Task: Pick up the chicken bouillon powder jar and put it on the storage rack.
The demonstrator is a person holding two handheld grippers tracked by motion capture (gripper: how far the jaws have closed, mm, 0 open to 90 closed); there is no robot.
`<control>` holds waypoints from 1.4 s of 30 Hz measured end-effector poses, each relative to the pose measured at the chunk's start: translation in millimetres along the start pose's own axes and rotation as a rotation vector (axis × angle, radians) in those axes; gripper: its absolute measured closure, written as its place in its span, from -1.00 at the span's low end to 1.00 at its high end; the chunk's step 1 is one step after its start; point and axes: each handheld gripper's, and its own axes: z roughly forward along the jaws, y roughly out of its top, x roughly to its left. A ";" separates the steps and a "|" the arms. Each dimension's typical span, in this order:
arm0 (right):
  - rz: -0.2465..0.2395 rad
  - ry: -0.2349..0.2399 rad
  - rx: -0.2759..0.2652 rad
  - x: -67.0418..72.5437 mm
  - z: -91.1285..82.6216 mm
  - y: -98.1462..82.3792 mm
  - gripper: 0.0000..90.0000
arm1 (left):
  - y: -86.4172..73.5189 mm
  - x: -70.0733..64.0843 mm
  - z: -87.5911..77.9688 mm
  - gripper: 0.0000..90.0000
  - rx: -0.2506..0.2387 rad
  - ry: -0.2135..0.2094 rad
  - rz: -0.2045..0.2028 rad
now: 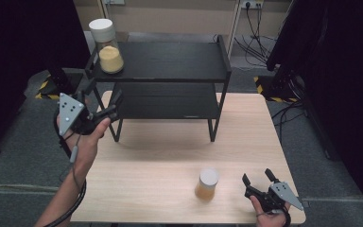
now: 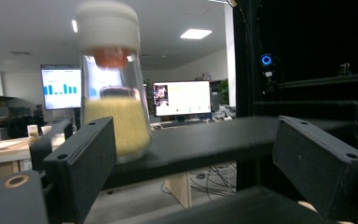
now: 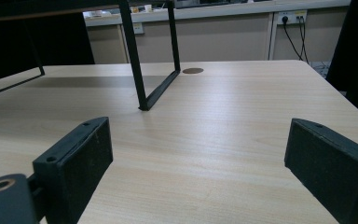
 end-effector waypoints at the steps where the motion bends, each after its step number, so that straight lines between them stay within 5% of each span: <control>1: 0.001 0.000 -0.001 0.2 0.0 -0.1 -0.83 | -6.6 0.4 -2.8 -0.71 0.005 -0.016 -0.004; 13: -0.001 -0.001 -0.001 0.1 -0.3 -0.1 -0.83 | -62.1 -5.5 -25.9 -0.71 0.010 -0.058 -0.035; 21: 0.000 0.000 -0.001 0.0 -0.4 -0.3 -0.83 | -94.3 -10.9 -40.5 -0.71 0.055 -0.066 -0.068; 42: 0.000 -0.001 -0.006 0.2 -0.8 -1.1 -0.83 | -148.2 -13.3 -66.6 -0.71 0.194 -0.059 -0.136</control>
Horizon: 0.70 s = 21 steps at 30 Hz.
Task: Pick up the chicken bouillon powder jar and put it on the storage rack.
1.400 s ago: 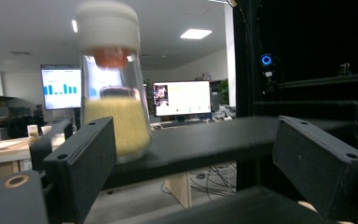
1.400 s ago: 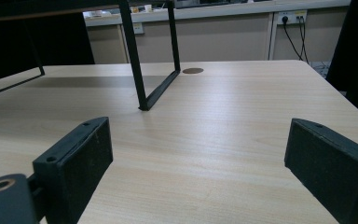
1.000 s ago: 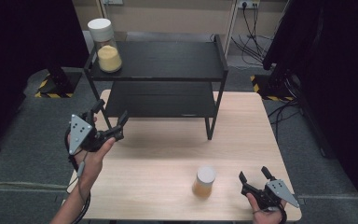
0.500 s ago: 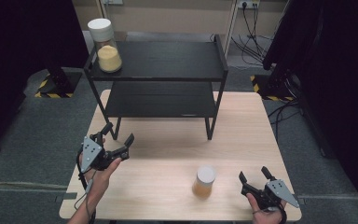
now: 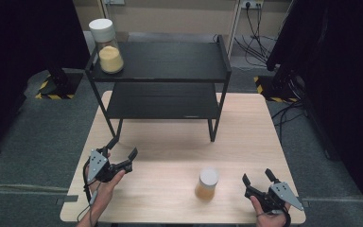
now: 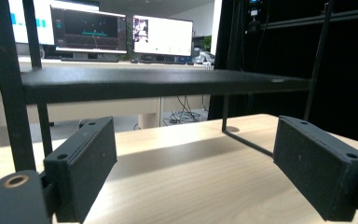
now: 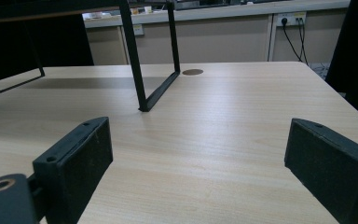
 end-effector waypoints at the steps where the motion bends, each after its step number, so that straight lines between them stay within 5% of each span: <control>1: 0.001 0.000 -0.001 -0.1 -0.1 -0.1 -0.83 | -2.0 -0.2 0.1 -0.71 0.001 0.001 -0.004; 8: 0.002 0.002 -0.002 -0.6 -0.1 -0.3 -0.83 | -21.2 -0.3 1.8 -0.72 0.034 -0.007 -0.014; 21: 0.002 0.004 -0.003 -0.9 -0.4 -0.5 -0.83 | -26.6 0.7 3.7 -0.72 0.092 -0.002 0.007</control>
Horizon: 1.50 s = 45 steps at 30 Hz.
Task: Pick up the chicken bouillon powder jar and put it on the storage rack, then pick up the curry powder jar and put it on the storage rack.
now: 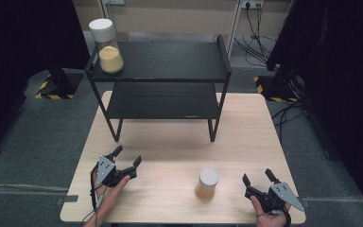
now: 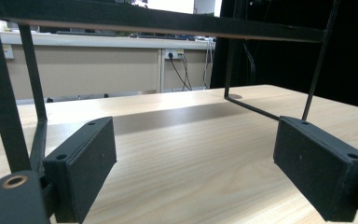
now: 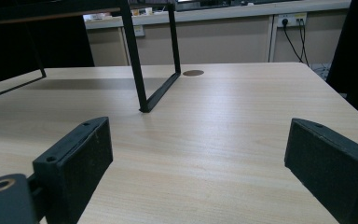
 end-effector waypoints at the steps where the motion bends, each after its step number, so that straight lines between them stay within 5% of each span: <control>1: 0.001 0.000 0.000 0.0 0.0 -0.1 -0.83 | -0.5 0.2 0.4 -0.72 0.005 -0.001 0.002; 31: 0.003 0.014 -0.011 -2.7 -1.3 -2.0 -0.84 | -1.9 0.3 0.3 -0.72 -0.002 -0.006 -0.027; 45: -0.028 0.130 -0.016 -0.1 -8.0 2.7 -0.85 | -2.4 1.4 -0.2 -0.72 -0.005 -0.005 -0.037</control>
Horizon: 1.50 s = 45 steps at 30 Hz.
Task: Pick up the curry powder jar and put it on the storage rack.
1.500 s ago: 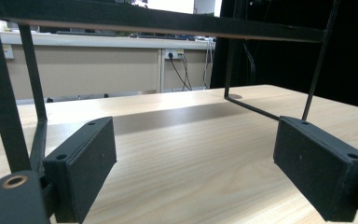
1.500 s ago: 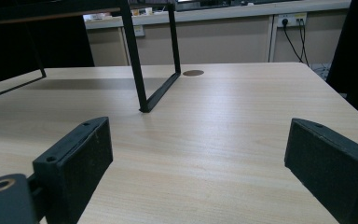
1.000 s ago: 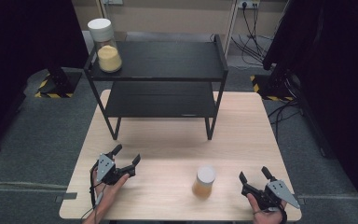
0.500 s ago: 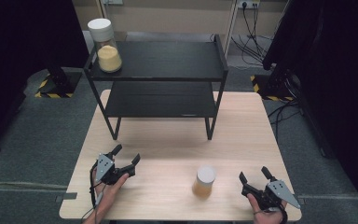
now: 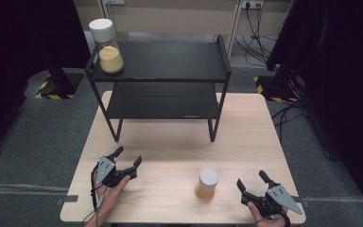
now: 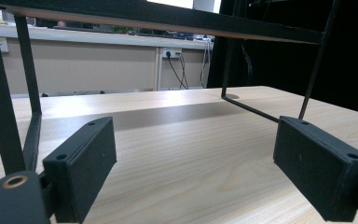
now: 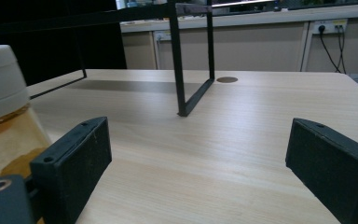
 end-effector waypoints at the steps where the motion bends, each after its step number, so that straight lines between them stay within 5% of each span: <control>1: -0.005 0.008 0.001 0.4 0.3 0.4 -0.85 | 0.1 0.1 0.0 -0.72 0.000 0.000 0.000; 26: -0.072 0.233 -0.015 26.2 7.6 12.0 -0.84 | -0.1 0.7 0.0 -0.72 -0.001 0.000 -0.006; 45: -0.111 0.296 -0.004 44.7 32.7 21.9 -0.71 | 0.0 0.4 0.0 -0.72 0.000 0.005 -0.013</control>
